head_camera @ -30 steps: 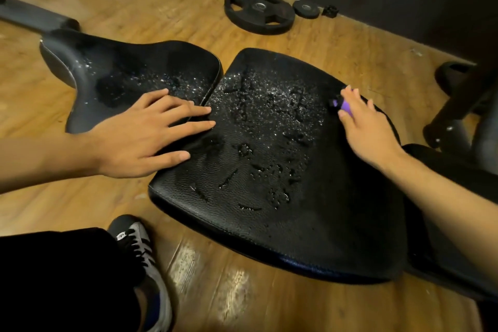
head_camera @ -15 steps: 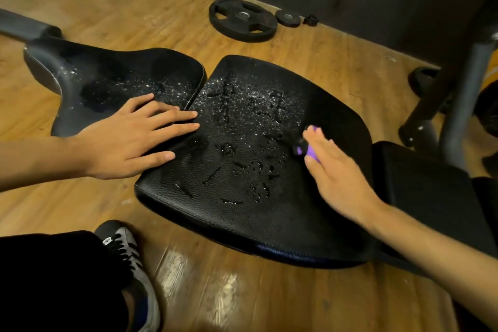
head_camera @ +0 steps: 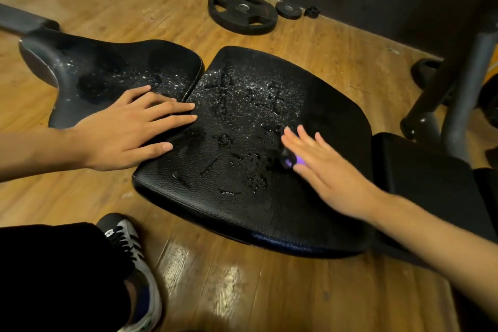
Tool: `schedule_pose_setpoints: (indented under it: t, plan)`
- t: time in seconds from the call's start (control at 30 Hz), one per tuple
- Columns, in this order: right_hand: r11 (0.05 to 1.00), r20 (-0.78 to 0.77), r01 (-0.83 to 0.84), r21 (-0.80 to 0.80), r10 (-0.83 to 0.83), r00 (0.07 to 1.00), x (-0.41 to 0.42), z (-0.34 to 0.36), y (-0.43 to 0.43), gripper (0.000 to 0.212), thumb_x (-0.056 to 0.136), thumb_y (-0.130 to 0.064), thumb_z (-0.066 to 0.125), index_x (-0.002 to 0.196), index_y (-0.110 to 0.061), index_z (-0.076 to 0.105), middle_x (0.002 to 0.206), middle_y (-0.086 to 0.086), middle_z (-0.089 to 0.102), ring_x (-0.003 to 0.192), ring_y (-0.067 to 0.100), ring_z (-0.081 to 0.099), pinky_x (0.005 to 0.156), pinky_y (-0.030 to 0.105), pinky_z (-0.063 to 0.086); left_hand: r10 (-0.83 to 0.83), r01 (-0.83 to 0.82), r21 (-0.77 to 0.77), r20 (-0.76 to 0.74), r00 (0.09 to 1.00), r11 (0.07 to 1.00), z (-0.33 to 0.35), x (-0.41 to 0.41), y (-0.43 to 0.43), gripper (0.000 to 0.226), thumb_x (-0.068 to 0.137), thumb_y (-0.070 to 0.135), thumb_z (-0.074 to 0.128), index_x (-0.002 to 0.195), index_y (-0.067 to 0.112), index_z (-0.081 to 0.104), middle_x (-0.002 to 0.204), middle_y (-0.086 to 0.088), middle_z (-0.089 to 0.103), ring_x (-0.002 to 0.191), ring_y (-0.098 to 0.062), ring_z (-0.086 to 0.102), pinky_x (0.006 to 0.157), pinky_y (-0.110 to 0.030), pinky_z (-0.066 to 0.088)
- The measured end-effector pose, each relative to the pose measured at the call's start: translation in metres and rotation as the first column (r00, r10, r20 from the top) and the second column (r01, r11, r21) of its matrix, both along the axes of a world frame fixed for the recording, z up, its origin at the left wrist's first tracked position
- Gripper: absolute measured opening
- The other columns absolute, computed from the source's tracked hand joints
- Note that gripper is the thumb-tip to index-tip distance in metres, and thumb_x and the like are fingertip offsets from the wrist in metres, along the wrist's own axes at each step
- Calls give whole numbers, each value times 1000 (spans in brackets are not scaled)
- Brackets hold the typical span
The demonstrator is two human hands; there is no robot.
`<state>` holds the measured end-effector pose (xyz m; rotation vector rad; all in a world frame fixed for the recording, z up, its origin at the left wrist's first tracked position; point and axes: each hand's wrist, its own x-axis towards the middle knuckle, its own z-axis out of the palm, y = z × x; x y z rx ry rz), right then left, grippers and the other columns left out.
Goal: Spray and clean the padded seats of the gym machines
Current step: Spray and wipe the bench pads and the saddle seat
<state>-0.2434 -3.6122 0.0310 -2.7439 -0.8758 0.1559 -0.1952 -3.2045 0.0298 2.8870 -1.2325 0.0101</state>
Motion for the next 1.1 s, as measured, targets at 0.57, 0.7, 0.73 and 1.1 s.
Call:
schedule_pose_setpoints:
  t: [0.57, 0.7, 0.73, 1.1]
  plan:
    - [966, 8, -255, -51, 256, 967, -79, 14, 21, 57, 106, -26, 42, 158, -14, 24, 167, -4, 13, 154, 13, 8, 125, 30, 7, 8, -8, 2, 1, 1000, 1000, 0, -1, 1, 63, 105, 59, 18, 162, 32, 22, 166, 12, 25, 145, -25, 34, 122, -54, 16]
    - [955, -6, -293, -47, 293, 956, -34, 14, 8, 53, 105, -29, 40, 155, -12, 32, 165, -2, 23, 153, 14, 17, 125, 37, 10, 4, -4, 7, 10, 1000, 1000, 0, 0, 0, 63, 105, 60, 17, 161, 32, 22, 166, 9, 27, 144, -25, 35, 121, -55, 18]
    - [969, 7, -244, -46, 245, 970, -15, 11, 5, 54, 105, -31, 38, 155, -12, 31, 165, -2, 24, 153, 13, 17, 125, 38, 9, 2, -2, 7, 9, 1000, 1000, 0, 0, 0, 63, 105, 60, 17, 161, 32, 22, 166, 9, 27, 145, -25, 35, 121, -56, 18]
    - [983, 129, 168, -77, -157, 979, 158, 7, -17, 56, 107, -28, 30, 159, -12, 17, 166, 4, 16, 154, 19, 1, 125, 39, -4, 5, -5, 15, 22, 1000, 1000, -2, 2, 1, 64, 105, 59, 21, 161, 31, 23, 167, 9, 25, 146, -25, 34, 122, -56, 16]
